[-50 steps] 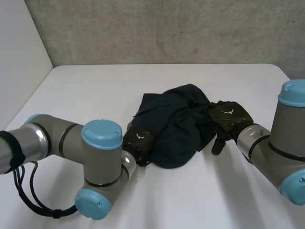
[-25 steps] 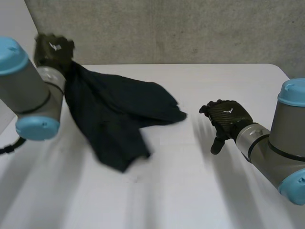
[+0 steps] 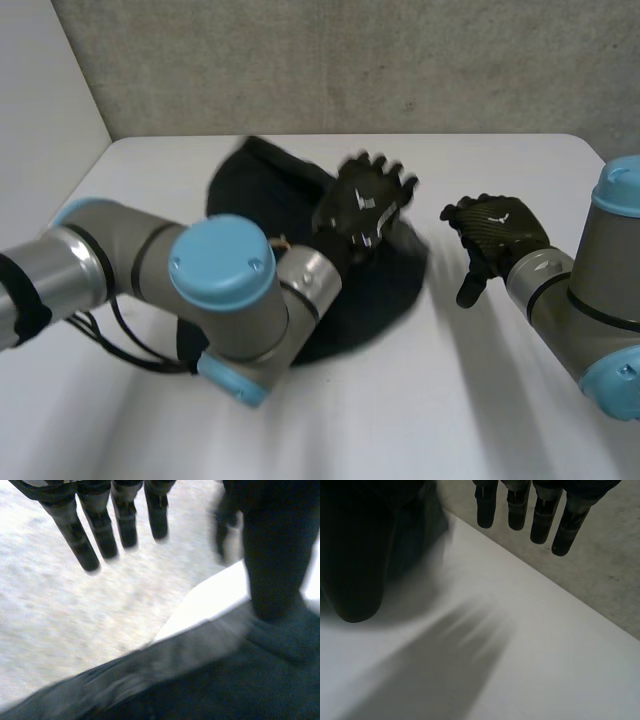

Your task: Fold the shorts.

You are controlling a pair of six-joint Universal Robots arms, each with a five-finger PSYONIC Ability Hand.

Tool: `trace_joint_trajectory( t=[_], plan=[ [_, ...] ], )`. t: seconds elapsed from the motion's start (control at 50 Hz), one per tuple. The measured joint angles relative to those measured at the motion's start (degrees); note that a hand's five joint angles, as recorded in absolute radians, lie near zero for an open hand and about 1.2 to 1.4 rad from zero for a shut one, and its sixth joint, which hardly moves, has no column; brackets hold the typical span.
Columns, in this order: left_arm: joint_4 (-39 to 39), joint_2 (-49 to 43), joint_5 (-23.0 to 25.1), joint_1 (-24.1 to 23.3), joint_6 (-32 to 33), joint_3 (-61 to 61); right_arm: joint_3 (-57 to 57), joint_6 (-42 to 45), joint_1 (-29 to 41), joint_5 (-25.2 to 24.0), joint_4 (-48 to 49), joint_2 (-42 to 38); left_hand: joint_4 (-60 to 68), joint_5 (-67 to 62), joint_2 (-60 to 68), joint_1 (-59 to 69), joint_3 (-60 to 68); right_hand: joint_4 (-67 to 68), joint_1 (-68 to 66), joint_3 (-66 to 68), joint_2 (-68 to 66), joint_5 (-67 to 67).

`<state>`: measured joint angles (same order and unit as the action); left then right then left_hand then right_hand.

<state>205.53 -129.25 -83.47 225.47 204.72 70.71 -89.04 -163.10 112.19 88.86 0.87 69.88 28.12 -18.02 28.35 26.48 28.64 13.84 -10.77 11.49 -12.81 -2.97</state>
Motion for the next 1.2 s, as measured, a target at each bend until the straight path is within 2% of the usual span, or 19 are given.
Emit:
trace_joint_trajectory(
  t=[0.02, 0.04, 0.2, 0.28, 0.38, 0.48, 0.62, 0.72, 0.88, 0.94, 0.96, 0.98, 1.0, 1.04, 1.06, 1.08, 1.1, 1.12, 1.2],
  plan=[
    [0.0, 0.0, 0.0, 0.0, 0.0, 0.0, 0.0, 0.0, 0.0, 0.0, 0.0, 0.0, 0.0, 0.0, 0.0, 0.0, 0.0, 0.0, 0.0, 0.0, 0.0, 0.0],
    [-0.56, 0.59, 1.6, -0.45, 0.05, 2.68, 0.18, 0.06, -0.47, 0.71, 0.39, 0.01, -14.0, 13.99, -13.89, -13.85, -13.91, 0.0, 0.0, 0.0, 0.0, 0.0],
    [-1.46, 9.28, 1.8, 2.28, 0.07, 7.46, 0.95, 1.13, -1.7, 0.05, 0.71, 0.0, -15.88, 15.43, -16.1, -14.48, -15.66, 0.0, 0.0, 0.0, 0.0, 0.0],
    [-5.03, 17.39, -3.06, 6.52, -0.76, 11.92, 0.81, 6.15, -1.79, -4.55, 0.32, -0.01, -15.63, 15.19, -15.8, -14.1, -15.53, 0.0, 0.0, 0.0, 0.0, 0.0],
    [-11.33, 23.34, -7.2, 8.77, -3.91, 18.46, 0.08, 15.27, -1.84, -11.95, 0.15, -0.08, -15.38, 15.19, -15.14, -14.09, -15.53, 0.0, -0.03, 0.03, -0.02, -0.01],
    [-19.02, 26.54, -8.72, 9.37, -9.39, 25.92, 0.46, 22.65, -1.95, -17.68, 0.62, -1.5, -11.49, 11.28, -11.72, -9.52, -12.39, 1.36, -2.28, 4.36, -2.78, -2.63],
    [-26.21, 27.4, -9.39, 9.41, -16.04, 33.19, 4.59, 25.75, -1.95, -22.38, 3.19, -9.25, -7.86, 7.47, -8.13, -6.06, -8.43, 7.42, -7.64, 9.98, -8.2, -7.42],
    [-26.14, 26.92, -10.24, 9.26, -17.46, 35.29, 7.96, 27.59, -1.86, -24.47, 3.94, -14.49, -7.86, 7.48, -8.12, -6.07, -8.43, 10.31, -10.14, 12.81, -11.15, -10.06],
    [-20.22, 22.29, -13.23, 9.93, -17.13, 35.58, 14.14, 33.51, -1.63, -25.55, 4.01, -22.8, -7.86, 7.48, -8.13, -6.06, -8.43, 21.11, -19.42, 23.54, -22.64, -20.23],
    [-18.51, 20.22, -13.95, 10.36, -16.88, 35.15, 15.29, 34.21, -1.62, -25.35, 3.89, -24.22, -7.86, 7.47, -8.12, -6.06, -8.43, 33.73, -30.08, 36.08, -35.55, -32.21],
    [-17.71, 19.17, -14.18, 10.54, -16.78, 34.85, 15.76, 34.32, -1.63, -25.31, 3.82, -24.69, -7.13, 6.84, -7.46, -5.66, -7.75, 43.91, -38.08, 46.17, -45.05, -41.91],
    [-17.45, 18.81, -14.25, 10.6, -16.75, 34.74, 15.95, 34.33, -1.64, -25.3, 3.79, -24.83, -7.13, 6.84, -7.46, -5.66, -7.75, 44.72, -38.55, 46.97, -46.6, -42.63],
    [-16.6, 17.73, -14.4, 10.73, -16.67, 34.32, 16.3, 34.28, -1.68, -25.3, 3.72, -25.02, -1.94, 1.74, -2.3, 0.42, -2.46, 51.83, -41.98, 54.12, -53.17, -49.3],
    [-15.7, 16.51, -14.5, 10.83, -16.56, 33.77, 16.54, 34.17, -1.72, -25.29, 3.65, -25.02, 6.8, -6.71, 6.44, 10.21, 6.2, 52.33, -42.18, 54.33, -53.39, -49.78],
    [-15.19, 15.8, -14.55, 10.87, -16.45, 33.38, 16.69, 33.83, -1.76, -25.22, 3.57, -24.68, 6.8, -6.71, 6.44, 10.21, 6.2, 52.33, -42.18, 54.33, -53.39, -49.78],
    [-14.72, 15.06, -14.58, 10.91, -16.27, 32.95, 16.68, 33.48, -1.78, -25.16, 3.51, -24.3, 18.71, -18.4, 18.41, 21.47, 17.53, 54.09, -42.62, 56.04, -54.37, -51.51],
    [-14.54, 14.79, -14.59, 10.92, -16.17, 32.75, 16.67, 33.37, -1.79, -25.14, 3.49, -24.17, 19.97, -19.65, 20.29, 22.59, 19.24, 54.09, -42.62, 56.04, -54.37, -51.52],
    [-14.16, 14.13, -14.6, 10.97, -15.74, 32.21, 16.5, 32.57, -1.81, -25.0, 3.38, -23.3, 30.74, -30.27, 30.13, 32.63, 28.51, 54.1, -42.62, 56.04, -54.37, -51.52],
    [-13.52, 13.27, -14.57, 11.35, -13.43, 30.61, 15.47, 28.88, -1.86, -24.38, 2.69, -19.36, 40.09, -37.93, 39.4, 38.44, 37.88, 54.1, -42.63, 56.04, -54.37, -51.52]
  ],
)
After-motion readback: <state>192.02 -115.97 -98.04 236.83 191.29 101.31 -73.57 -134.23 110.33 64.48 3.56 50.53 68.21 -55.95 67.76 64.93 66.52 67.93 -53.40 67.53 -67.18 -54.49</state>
